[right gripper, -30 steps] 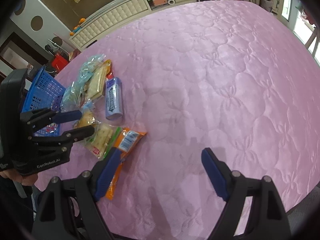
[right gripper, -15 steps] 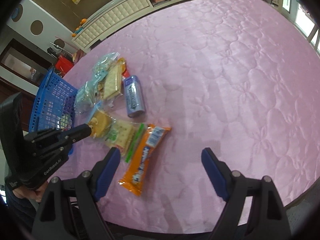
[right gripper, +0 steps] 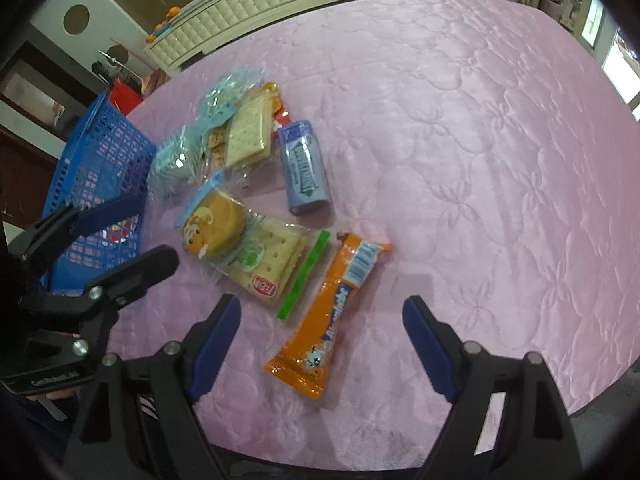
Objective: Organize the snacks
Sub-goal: 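Grasp the round cookie pack with the left tool while the right tool grasps the orange bar, then carry the cookie pack and orange bar over the blue basket with both tools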
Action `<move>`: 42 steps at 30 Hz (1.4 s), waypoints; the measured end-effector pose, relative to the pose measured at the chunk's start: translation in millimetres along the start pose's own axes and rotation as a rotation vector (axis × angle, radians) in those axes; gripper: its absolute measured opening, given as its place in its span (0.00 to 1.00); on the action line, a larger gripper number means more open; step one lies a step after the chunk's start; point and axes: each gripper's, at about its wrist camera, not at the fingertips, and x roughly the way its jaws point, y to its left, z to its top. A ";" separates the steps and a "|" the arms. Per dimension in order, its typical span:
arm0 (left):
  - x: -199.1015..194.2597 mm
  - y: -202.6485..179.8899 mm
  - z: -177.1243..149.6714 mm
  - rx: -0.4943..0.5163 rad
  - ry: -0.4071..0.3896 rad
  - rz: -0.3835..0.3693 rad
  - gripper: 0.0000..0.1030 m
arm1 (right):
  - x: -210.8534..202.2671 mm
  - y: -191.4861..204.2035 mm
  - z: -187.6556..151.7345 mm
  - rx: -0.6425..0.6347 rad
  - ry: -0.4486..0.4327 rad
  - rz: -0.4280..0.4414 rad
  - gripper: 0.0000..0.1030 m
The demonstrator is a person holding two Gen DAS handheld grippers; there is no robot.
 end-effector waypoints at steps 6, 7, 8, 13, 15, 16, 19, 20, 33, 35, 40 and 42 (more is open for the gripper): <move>24.4 10.5 1.3 -0.018 0.041 -0.009 0.67 | 18.8 2.7 3.5 0.002 0.021 -0.005 0.84; 28.3 11.3 1.0 -0.012 0.048 -0.011 0.67 | 21.7 2.7 4.6 -0.001 0.019 -0.022 0.84; 32.3 11.4 1.9 -0.005 0.056 -0.019 0.67 | 24.2 3.7 5.5 -0.004 0.016 -0.035 0.84; 44.7 5.9 7.1 0.028 0.072 -0.006 0.67 | 39.5 6.2 5.7 -0.025 0.044 -0.045 0.69; 46.7 3.6 9.0 0.038 0.067 -0.002 0.67 | 39.1 10.2 4.6 -0.061 0.019 -0.057 0.56; 47.7 2.3 9.4 0.043 0.069 -0.001 0.67 | 39.5 12.2 4.4 -0.076 0.014 -0.065 0.51; 49.5 -3.1 7.0 0.064 0.084 0.010 0.60 | 39.8 13.7 2.5 -0.100 0.008 -0.069 0.28; 48.4 -4.7 7.1 0.066 0.083 0.012 0.59 | 39.6 12.7 1.8 -0.099 0.006 -0.061 0.23; 8.4 -9.3 -17.4 -0.039 0.064 0.020 0.47 | -3.6 -8.4 -20.4 -0.068 -0.048 0.040 0.18; -7.2 -11.8 -20.5 -0.045 0.040 0.025 0.47 | -16.6 -6.9 -21.5 -0.072 -0.067 0.046 0.18; -56.3 -19.8 -27.1 -0.055 -0.046 0.041 0.47 | -52.8 5.7 -26.0 -0.108 -0.128 0.053 0.18; -77.5 -18.0 -27.9 -0.068 -0.082 0.051 0.47 | -70.3 16.1 -27.9 -0.131 -0.157 0.056 0.18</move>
